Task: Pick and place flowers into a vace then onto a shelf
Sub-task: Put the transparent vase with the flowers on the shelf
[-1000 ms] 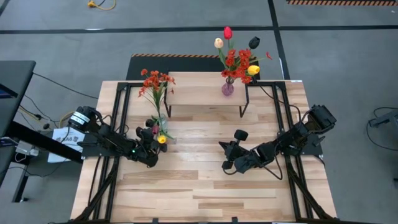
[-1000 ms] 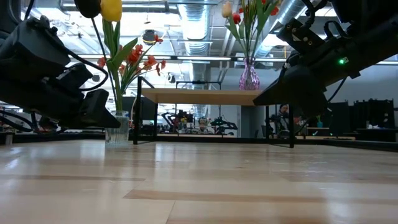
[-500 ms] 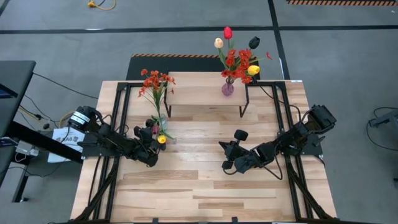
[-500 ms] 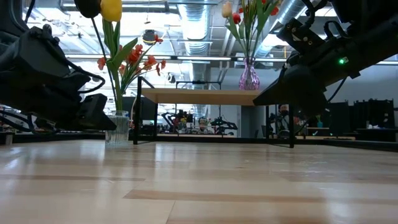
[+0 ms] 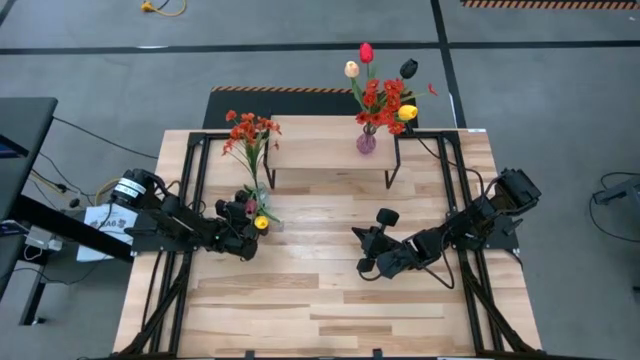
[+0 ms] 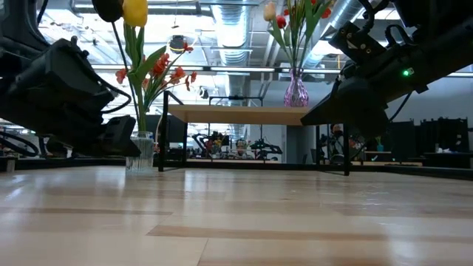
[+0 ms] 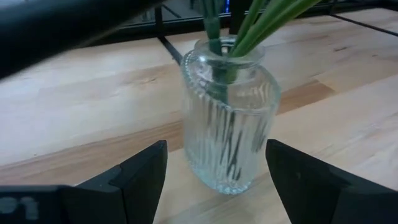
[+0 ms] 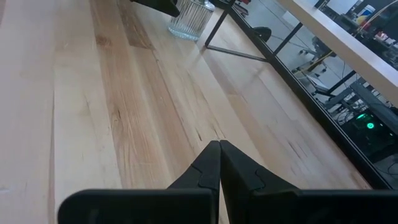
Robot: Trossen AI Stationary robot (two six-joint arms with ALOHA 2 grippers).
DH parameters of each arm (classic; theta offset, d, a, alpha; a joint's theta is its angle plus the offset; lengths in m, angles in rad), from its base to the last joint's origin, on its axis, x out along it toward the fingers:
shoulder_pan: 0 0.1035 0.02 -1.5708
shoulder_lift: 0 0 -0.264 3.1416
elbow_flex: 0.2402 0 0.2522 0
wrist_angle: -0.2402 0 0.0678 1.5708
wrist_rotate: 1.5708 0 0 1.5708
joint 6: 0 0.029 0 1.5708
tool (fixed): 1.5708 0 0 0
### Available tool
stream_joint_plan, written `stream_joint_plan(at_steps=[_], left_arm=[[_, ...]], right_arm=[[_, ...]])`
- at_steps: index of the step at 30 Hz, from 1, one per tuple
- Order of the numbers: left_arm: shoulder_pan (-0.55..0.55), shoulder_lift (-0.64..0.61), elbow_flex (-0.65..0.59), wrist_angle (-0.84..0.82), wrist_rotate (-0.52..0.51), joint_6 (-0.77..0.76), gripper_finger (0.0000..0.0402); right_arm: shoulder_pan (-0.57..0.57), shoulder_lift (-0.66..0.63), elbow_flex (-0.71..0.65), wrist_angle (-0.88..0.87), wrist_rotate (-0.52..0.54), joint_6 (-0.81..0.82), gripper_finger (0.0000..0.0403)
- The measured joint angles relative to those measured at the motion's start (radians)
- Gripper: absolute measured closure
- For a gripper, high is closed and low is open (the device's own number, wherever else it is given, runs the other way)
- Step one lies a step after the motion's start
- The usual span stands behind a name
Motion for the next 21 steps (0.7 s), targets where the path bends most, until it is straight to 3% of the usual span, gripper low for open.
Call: stream_joint_plan(at_steps=[9,21], left_arm=[[0.028,0.000,0.048,0.013,-0.001,0.119,0.0141],[0.103,0.000,0.055,0.012,0.057,0.134,0.0141]], right_arm=[[-0.001,0.000,0.000,0.000,0.002,0.000,0.0403],[-0.001,0.000,0.000,0.000,0.001,0.000,0.0403]])
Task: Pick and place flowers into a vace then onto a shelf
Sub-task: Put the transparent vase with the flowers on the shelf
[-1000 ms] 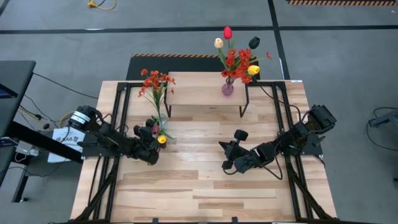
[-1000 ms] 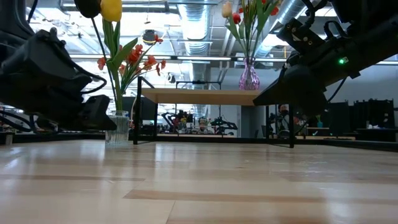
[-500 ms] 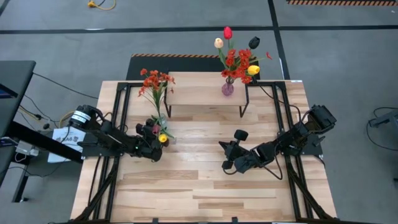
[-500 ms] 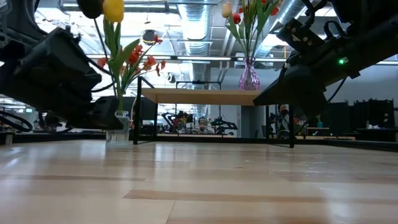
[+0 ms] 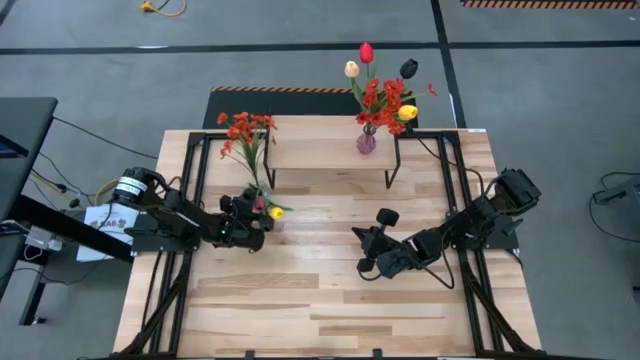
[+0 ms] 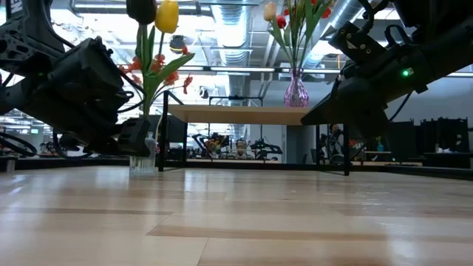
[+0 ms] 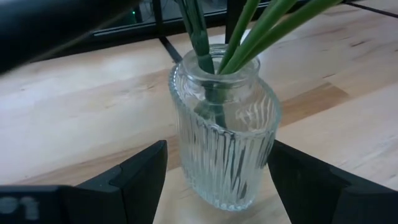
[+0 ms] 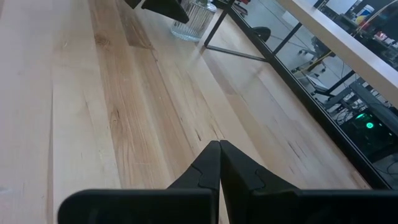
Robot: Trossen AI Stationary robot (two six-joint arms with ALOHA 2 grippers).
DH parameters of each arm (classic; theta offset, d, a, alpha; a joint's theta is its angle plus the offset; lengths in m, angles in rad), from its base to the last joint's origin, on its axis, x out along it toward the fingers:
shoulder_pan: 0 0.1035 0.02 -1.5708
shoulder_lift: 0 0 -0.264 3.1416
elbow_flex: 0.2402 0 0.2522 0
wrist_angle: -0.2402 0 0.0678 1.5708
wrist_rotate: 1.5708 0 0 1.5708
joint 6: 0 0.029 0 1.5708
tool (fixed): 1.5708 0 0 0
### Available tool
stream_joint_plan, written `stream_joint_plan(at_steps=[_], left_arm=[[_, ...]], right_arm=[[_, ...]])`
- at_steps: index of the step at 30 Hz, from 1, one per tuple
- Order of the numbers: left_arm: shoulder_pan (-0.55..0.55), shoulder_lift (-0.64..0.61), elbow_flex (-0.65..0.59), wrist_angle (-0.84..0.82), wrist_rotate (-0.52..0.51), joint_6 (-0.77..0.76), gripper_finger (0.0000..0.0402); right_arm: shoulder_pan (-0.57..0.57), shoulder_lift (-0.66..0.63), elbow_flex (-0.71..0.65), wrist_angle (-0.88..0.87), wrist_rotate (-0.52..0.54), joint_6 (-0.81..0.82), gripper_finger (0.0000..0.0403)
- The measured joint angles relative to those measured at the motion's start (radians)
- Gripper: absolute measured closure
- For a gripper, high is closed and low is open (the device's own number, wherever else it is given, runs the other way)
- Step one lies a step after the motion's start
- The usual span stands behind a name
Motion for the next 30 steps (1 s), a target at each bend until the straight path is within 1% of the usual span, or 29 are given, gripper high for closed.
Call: stream_joint_plan(at_steps=[21,25,30], left_arm=[[0.000,0.000,0.000,0.000,-0.013,-0.022,0.0142],[0.000,0.000,0.000,0.000,-0.013,-0.022,0.0161],[-0.001,0.000,0.000,0.000,-0.012,-0.022,0.0206]], right_arm=[[0.000,0.000,0.000,0.001,-0.001,0.000,0.0403],[0.000,0.000,0.000,0.001,-0.001,0.000,0.0403],[0.000,0.000,0.000,0.001,-0.002,0.000,0.0403]])
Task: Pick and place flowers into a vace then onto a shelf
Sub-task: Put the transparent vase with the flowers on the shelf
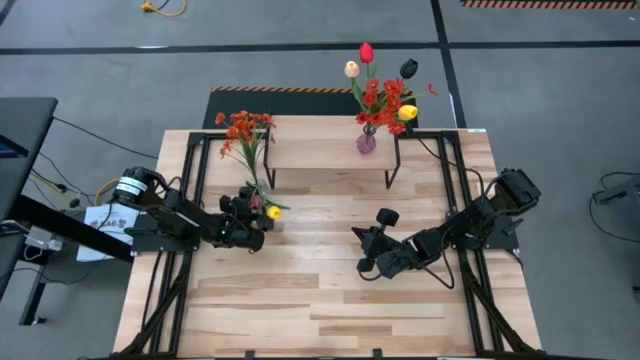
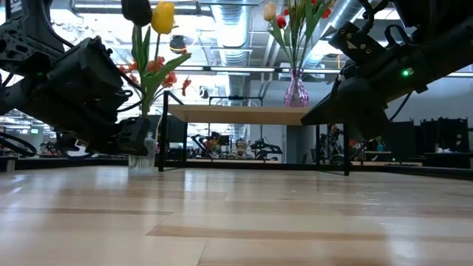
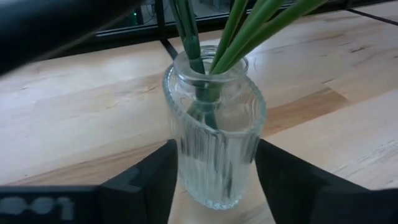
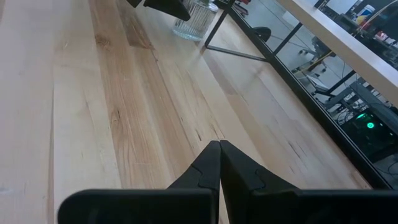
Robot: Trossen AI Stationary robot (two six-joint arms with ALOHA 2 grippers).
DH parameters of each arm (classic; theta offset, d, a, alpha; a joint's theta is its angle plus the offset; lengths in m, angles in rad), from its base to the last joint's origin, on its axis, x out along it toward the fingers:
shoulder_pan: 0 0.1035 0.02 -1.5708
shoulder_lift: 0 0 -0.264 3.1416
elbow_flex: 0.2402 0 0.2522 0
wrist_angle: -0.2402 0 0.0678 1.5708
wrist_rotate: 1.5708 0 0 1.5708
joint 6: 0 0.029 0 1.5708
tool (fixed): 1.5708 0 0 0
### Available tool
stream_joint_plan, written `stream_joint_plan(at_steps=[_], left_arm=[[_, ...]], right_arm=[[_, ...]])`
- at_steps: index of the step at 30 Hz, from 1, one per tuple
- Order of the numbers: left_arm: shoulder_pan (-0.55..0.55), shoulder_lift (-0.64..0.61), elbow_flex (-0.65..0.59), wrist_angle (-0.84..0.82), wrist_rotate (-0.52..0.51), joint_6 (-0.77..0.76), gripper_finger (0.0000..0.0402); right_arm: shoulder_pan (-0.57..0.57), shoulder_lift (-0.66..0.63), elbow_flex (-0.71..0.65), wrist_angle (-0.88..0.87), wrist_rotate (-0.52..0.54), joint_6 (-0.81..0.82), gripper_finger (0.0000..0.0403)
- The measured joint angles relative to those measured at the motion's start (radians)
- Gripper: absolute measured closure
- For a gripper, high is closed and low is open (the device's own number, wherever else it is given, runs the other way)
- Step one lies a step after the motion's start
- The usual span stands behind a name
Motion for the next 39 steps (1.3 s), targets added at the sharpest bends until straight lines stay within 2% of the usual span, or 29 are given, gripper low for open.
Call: stream_joint_plan(at_steps=[5,9,17,23,28,33,39], left_arm=[[-0.015,0.000,0.000,0.000,0.002,0.002,0.0238],[-0.026,0.000,0.000,0.000,0.003,0.002,0.0246],[-0.058,0.000,0.000,-0.002,0.003,-0.011,0.0247],[-0.105,-0.001,0.000,-0.038,0.013,-0.078,0.0247],[-0.167,0.000,-0.001,-0.072,0.060,-0.147,0.0247],[-0.218,0.000,-0.001,-0.072,0.085,-0.153,0.0247],[-0.242,0.000,-0.001,-0.072,0.022,-0.181,0.0247]], right_arm=[[0.000,0.000,0.000,0.000,0.000,0.000,0.0403],[0.000,0.000,0.000,0.000,0.000,0.000,0.0403],[0.000,0.000,0.000,0.000,-0.001,0.000,0.0403],[0.000,0.000,0.000,0.000,-0.001,0.000,0.0403],[0.000,0.000,0.000,0.001,-0.001,0.000,0.0403],[0.000,0.000,0.000,0.007,-0.001,0.000,0.0403],[0.000,0.000,0.000,0.007,-0.001,0.000,0.0403]])
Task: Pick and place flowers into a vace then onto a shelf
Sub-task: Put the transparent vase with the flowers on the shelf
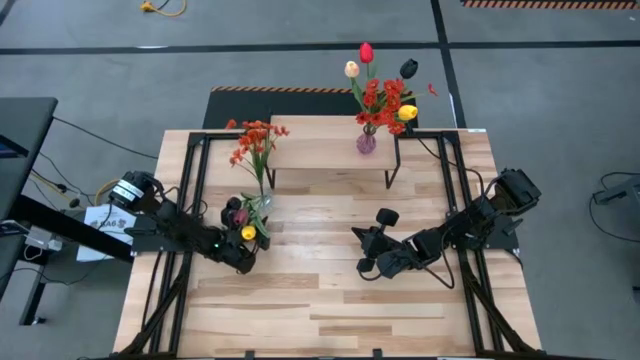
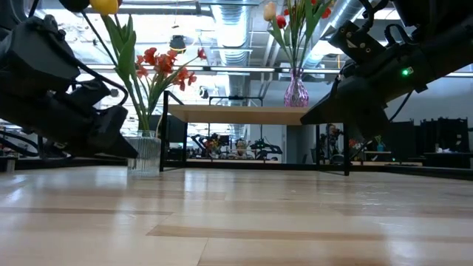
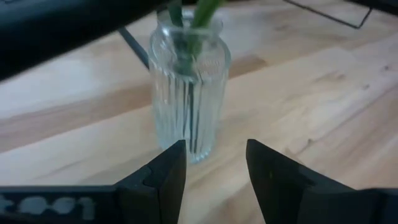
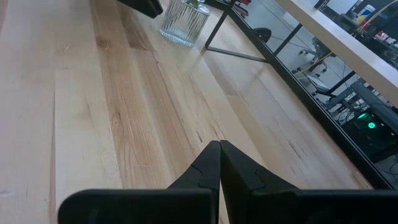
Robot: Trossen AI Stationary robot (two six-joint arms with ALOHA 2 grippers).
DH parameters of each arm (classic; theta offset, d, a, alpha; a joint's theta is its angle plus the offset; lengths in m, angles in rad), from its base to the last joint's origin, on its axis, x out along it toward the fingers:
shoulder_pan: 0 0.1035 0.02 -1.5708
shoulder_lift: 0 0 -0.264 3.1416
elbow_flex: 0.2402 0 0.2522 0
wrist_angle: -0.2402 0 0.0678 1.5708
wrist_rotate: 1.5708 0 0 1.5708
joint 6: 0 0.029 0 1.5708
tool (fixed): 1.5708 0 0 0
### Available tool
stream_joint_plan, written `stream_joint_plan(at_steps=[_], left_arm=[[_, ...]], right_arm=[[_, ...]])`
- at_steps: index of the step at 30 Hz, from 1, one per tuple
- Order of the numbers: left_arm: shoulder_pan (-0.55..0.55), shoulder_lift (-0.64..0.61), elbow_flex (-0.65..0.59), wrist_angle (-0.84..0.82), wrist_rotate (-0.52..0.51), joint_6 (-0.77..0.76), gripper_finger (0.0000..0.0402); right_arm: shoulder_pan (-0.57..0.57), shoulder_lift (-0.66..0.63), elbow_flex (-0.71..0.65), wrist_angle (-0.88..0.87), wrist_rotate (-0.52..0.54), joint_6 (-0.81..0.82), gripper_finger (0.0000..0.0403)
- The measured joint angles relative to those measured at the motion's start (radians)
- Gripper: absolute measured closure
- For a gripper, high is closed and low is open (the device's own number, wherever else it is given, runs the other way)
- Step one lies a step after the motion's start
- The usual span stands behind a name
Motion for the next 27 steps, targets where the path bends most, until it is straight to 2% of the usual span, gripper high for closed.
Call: stream_joint_plan(at_steps=[7,11,16,22,27], left_arm=[[0.000,0.000,0.000,0.000,-0.032,0.005,0.0245],[0.000,0.000,0.000,0.000,-0.029,0.006,0.0229],[0.001,0.000,0.000,0.001,0.000,0.006,0.0180],[0.011,0.000,0.000,0.003,-0.043,0.006,0.0112],[0.072,0.000,0.000,0.008,-0.027,0.042,0.0082]], right_arm=[[0.000,0.000,0.000,0.003,0.000,0.000,0.0403],[0.000,0.000,0.000,0.003,0.000,0.000,0.0403],[0.000,0.000,0.000,0.002,0.000,0.000,0.0403],[0.000,0.000,0.000,0.002,0.000,0.000,0.0403],[0.000,0.000,0.000,0.001,0.000,0.000,0.0403]])
